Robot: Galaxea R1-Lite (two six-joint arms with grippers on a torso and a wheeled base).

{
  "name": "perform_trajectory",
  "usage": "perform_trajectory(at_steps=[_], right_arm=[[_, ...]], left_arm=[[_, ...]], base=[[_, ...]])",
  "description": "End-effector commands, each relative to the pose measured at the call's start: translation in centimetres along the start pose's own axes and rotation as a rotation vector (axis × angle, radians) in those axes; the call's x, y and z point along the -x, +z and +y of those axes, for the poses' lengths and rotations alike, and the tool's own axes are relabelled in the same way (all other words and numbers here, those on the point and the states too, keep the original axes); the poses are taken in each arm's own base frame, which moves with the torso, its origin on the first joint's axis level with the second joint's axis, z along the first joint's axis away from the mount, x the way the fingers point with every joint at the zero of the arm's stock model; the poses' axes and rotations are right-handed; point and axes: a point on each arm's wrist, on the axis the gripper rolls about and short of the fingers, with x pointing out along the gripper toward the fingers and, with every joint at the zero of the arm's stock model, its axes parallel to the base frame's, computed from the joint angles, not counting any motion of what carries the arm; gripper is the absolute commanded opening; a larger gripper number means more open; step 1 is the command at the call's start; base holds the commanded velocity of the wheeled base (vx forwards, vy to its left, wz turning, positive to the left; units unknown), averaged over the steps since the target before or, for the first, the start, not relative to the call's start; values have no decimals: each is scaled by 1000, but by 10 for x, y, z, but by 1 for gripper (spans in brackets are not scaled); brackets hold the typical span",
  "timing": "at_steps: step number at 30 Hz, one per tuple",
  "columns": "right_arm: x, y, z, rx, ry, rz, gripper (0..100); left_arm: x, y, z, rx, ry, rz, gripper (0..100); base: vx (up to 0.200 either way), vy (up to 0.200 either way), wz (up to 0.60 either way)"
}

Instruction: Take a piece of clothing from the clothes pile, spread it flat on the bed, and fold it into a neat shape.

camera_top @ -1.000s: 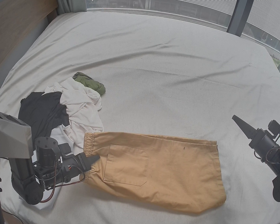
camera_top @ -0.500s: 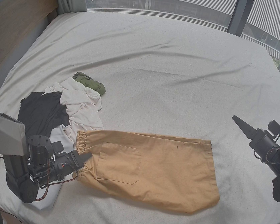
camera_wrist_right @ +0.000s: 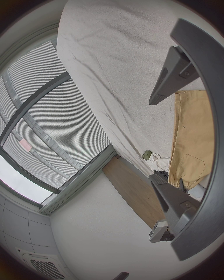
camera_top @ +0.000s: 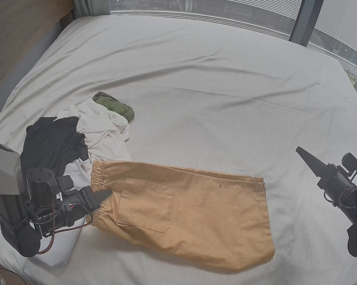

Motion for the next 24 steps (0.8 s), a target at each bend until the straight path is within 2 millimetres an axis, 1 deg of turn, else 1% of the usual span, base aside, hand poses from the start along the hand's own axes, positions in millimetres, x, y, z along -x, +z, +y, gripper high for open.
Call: perform_trajectory(at_steps=[1,2,4,8,17,24], right_arm=[[0,0,0,0,0,0,100],[0,0,0,1,1,-1,100],[0,1,0,1,2,-2,100],[0,0,0,-1,1,-1,100],[0,0,0,-1,4,1,100],[0,0,0,-2,3,2,100]], left_arm=[[7,5,-14,-16,-48,-20,0],[7,5,-15,-17,-52,-20,0],[8,3,-24,-29,-83,-16,0],[6,-4,-36,-44,-125,6,0],[3,-7,-42,-52,-151,22,0],[4,-7,-39,-47,-136,22,0]], base=[[0,0,0],[0,0,0],[0,0,0],[0,0,0],[0,0,0],[0,0,0]])
